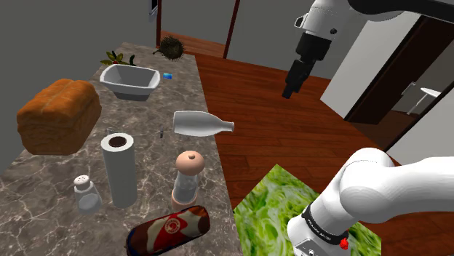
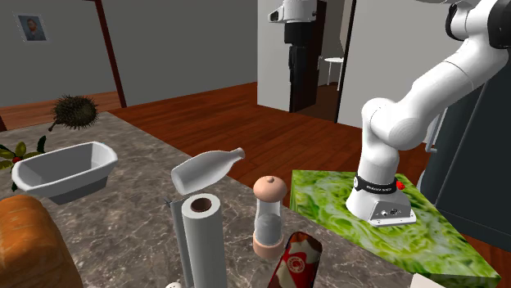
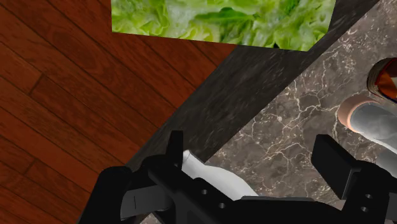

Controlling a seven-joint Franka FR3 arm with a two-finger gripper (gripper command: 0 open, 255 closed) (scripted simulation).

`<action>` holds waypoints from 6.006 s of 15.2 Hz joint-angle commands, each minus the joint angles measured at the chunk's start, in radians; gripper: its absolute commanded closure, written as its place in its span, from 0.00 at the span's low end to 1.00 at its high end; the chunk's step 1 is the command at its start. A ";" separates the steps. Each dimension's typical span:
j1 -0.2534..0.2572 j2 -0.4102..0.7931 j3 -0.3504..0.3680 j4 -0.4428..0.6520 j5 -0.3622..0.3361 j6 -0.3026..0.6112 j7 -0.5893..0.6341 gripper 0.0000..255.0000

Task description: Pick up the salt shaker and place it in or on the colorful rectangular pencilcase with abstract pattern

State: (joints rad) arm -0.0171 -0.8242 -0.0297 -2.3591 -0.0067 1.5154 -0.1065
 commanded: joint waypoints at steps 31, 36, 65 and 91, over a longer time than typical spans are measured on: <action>0.169 0.853 0.509 0.443 0.035 0.362 0.590 0.00; 0.236 1.059 0.538 0.627 -0.061 0.352 0.699 0.00; 0.404 1.420 0.517 0.942 -0.208 0.353 0.822 1.00; 0.637 1.829 0.531 1.412 -0.570 0.328 0.031 0.00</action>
State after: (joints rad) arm 0.6201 1.0053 0.5010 -0.9432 -0.5764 1.8402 -0.0776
